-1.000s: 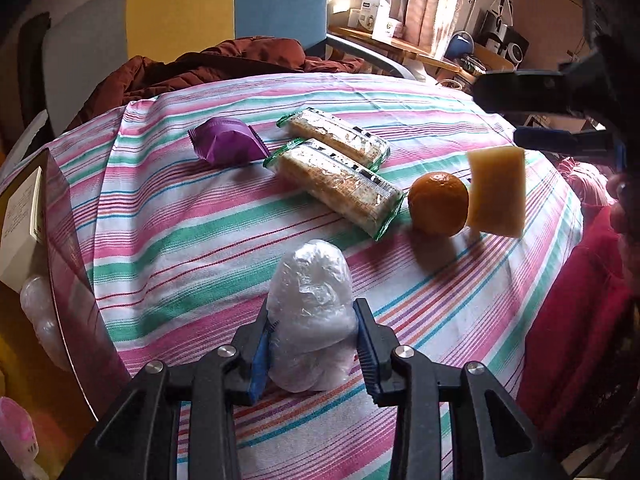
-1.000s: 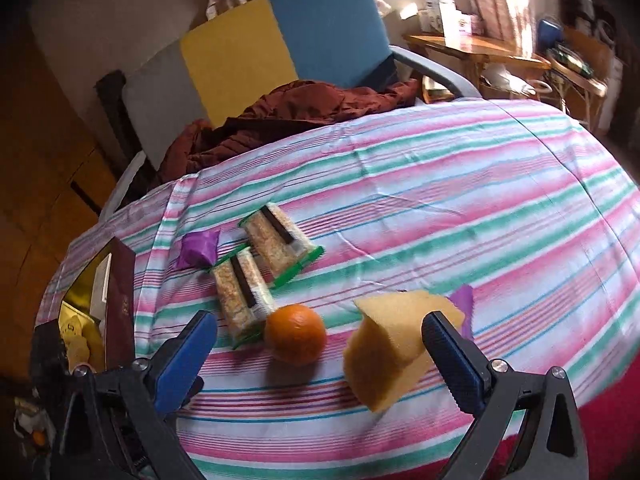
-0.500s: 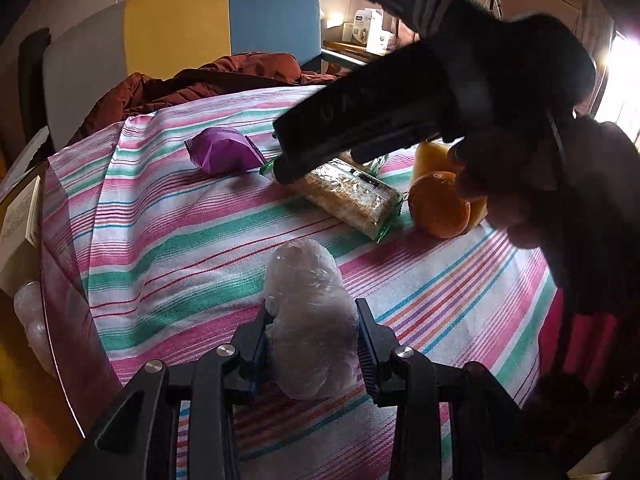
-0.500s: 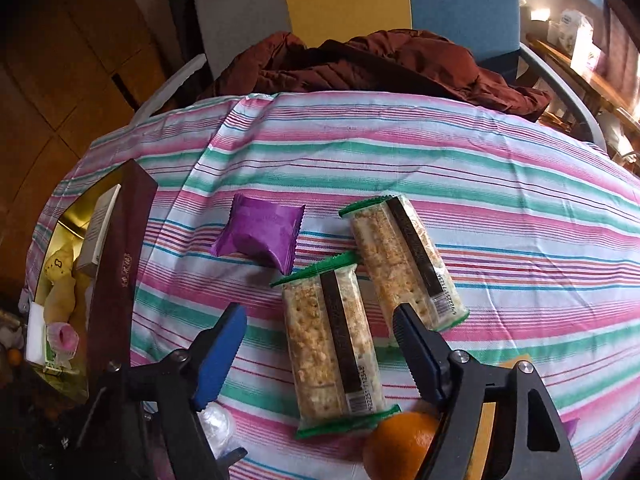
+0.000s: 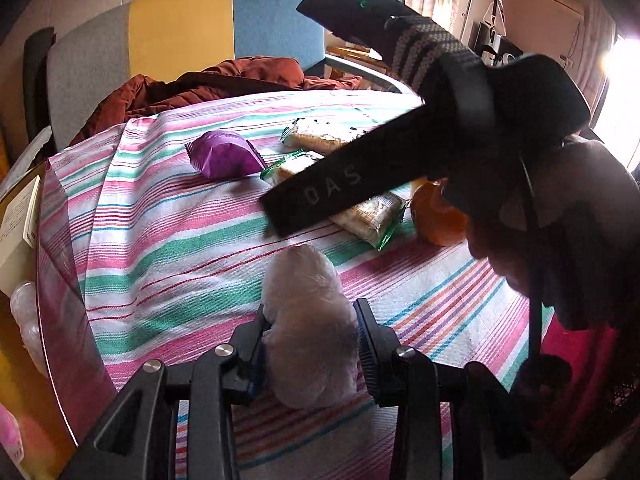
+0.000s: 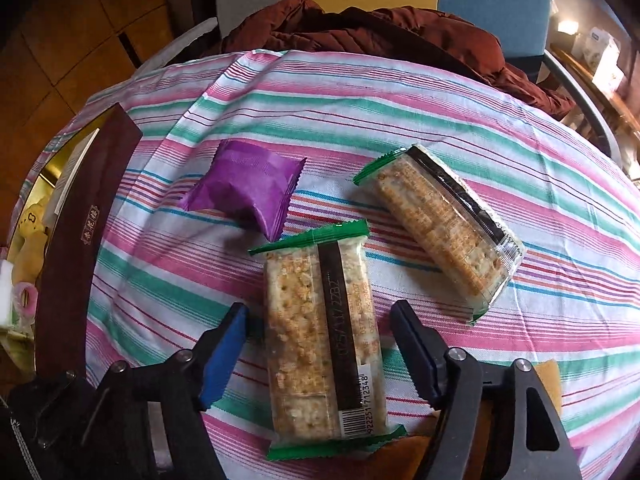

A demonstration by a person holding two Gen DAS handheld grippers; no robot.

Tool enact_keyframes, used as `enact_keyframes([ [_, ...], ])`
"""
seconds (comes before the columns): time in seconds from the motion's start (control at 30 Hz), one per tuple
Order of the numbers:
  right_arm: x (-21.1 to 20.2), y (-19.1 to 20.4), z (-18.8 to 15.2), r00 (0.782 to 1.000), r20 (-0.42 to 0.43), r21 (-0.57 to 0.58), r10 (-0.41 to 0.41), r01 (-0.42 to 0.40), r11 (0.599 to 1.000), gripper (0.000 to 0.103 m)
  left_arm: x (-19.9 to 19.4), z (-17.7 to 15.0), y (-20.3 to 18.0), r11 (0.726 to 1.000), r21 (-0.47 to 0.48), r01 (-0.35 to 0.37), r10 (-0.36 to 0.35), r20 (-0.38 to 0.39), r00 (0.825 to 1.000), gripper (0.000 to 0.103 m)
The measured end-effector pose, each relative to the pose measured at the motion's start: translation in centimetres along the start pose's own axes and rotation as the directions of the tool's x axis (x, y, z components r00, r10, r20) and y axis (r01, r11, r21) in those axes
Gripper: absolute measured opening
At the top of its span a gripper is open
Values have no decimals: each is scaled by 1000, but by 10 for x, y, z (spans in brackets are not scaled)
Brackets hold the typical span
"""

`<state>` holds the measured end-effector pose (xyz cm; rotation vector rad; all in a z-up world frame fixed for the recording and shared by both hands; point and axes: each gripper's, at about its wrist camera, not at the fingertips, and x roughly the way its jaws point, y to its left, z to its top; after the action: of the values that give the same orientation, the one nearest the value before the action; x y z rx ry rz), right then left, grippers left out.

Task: Organize objects
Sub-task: 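Hold the bundle in the left gripper while the right gripper grasps a granola snack bar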

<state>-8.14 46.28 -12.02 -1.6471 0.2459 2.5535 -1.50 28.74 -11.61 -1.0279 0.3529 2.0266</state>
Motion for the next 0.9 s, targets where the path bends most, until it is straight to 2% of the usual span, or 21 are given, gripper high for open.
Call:
enact_keyframes([
  [0.03, 1, 1, 0, 1000, -5, -2, 13, -13, 1000, 86, 0, 0, 0, 1000, 2, 0, 0, 2, 1000, 38],
  [0.2, 7, 10, -2, 999, -34, -51, 11, -12, 999, 103, 0, -1, 2, 1000, -14, 7, -7, 3, 1000, 38],
  [0.57, 4, 9, -2, 1000, -29, -72, -4, 2, 997, 101, -2, -2, 0, 1000, -17, 1, 0, 7, 1000, 38],
  [0.67, -1, 8, -2, 1000, -14, -77, -7, 6, 997, 90, -4, -4, -3, 1000, -9, -7, 7, 6, 1000, 38],
  [0.73, -6, 8, -2, 1000, 1, -85, -8, 8, 996, 69, -4, -3, -4, 1000, -11, -11, 11, -1, 1000, 38],
  [0.77, -8, 7, -2, 1000, 7, -84, -5, 5, 996, 63, -3, -2, -4, 1000, -8, -15, 15, -4, 1000, 38],
  [0.8, -10, 6, -2, 1000, 13, -83, -2, 3, 997, 48, -3, -2, -5, 1000, -1, -21, 21, -8, 1000, 38],
  [0.83, -11, 5, -1, 1000, 14, -80, 2, -1, 997, 45, -3, -1, -6, 1000, 5, -27, 27, -12, 1000, 38],
  [0.9, -11, 7, -3, 1000, 15, -84, -2, 3, 996, 44, -3, 0, -7, 999, 10, -33, 34, -19, 999, 37],
])
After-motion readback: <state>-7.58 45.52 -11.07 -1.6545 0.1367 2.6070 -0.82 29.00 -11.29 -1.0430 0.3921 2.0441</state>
